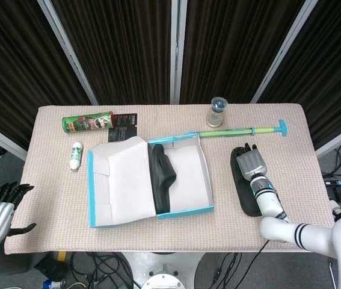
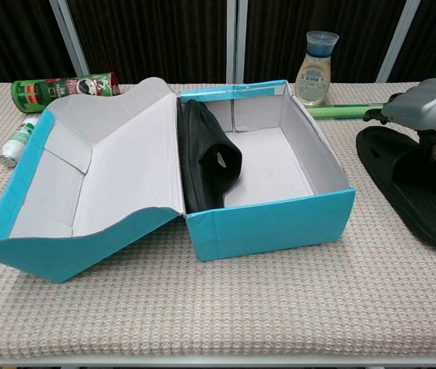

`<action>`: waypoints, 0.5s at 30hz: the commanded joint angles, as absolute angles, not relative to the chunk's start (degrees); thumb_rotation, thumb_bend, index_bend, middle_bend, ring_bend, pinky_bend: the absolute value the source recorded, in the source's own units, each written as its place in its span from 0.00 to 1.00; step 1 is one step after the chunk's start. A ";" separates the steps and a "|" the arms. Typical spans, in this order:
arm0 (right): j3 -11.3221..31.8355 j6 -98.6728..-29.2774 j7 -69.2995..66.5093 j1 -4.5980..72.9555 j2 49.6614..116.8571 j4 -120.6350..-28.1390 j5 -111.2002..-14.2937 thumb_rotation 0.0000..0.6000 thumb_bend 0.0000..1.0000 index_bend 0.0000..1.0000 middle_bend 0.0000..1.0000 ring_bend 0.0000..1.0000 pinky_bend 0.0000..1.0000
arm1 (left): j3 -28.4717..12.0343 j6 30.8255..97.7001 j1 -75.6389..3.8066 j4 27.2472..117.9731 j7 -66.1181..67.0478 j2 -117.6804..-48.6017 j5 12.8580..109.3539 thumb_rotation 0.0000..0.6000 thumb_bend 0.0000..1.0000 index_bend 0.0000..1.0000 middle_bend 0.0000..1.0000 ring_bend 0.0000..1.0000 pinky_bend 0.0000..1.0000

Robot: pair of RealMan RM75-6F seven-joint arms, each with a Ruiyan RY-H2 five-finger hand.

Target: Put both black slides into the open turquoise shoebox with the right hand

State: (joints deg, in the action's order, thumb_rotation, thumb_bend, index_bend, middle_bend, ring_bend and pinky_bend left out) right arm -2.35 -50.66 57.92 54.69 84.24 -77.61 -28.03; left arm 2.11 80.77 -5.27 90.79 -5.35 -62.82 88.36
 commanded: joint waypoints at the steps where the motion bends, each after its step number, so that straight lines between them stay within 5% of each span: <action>1: -3.04 -50.84 59.06 55.22 85.85 -76.03 -27.88 1.00 0.13 0.06 0.17 0.03 0.15 | 2.13 80.75 -5.25 90.77 -5.51 -62.78 88.32 1.00 0.03 0.16 0.12 0.04 0.03; 7: -3.45 -51.74 59.35 54.96 87.28 -74.48 -29.01 1.00 0.13 0.23 0.31 0.12 0.16 | 2.15 80.67 -5.26 90.66 -5.78 -62.76 88.30 1.00 0.03 0.16 0.12 0.04 0.03; 15: -2.99 -51.98 58.08 54.26 88.07 -73.06 -30.72 1.00 0.15 0.26 0.32 0.13 0.18 | 2.23 80.44 -5.30 90.62 -5.92 -62.77 88.24 1.00 0.03 0.16 0.12 0.04 0.03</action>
